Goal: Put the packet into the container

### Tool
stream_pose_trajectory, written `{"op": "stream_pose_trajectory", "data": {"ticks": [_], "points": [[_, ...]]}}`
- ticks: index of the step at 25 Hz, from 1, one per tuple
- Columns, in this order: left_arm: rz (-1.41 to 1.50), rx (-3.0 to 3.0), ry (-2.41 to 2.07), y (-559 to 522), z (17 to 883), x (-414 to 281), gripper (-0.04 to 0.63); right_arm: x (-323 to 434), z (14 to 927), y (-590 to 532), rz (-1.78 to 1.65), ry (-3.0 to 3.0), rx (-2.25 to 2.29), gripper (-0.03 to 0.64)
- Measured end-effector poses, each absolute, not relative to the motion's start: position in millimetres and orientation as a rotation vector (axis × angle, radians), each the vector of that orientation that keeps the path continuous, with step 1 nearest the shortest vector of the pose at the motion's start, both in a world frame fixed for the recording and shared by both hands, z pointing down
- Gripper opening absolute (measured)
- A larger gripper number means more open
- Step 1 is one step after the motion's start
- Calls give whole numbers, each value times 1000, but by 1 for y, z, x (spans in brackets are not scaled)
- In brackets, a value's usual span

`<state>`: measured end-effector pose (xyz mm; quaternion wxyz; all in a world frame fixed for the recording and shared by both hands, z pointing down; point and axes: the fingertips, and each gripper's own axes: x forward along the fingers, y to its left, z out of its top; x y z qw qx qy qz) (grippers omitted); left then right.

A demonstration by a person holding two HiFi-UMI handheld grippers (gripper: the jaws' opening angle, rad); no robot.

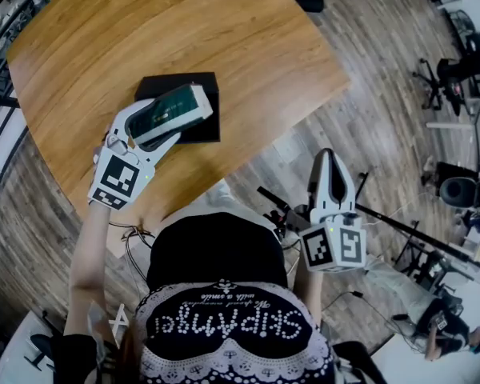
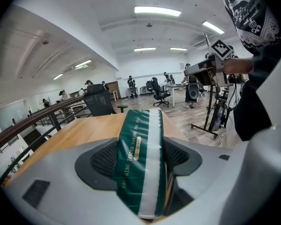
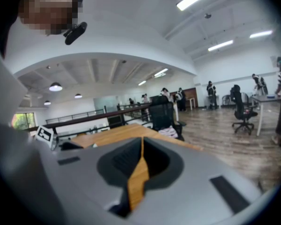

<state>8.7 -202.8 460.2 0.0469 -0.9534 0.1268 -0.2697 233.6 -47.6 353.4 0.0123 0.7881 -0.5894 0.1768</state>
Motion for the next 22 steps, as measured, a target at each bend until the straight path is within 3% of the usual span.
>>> {"op": "stream_pose_trajectory", "data": {"ticks": [22], "points": [[-995, -2882, 241, -200, 495, 16, 327, 237, 356, -48, 570, -1818, 2470, 35]]}}
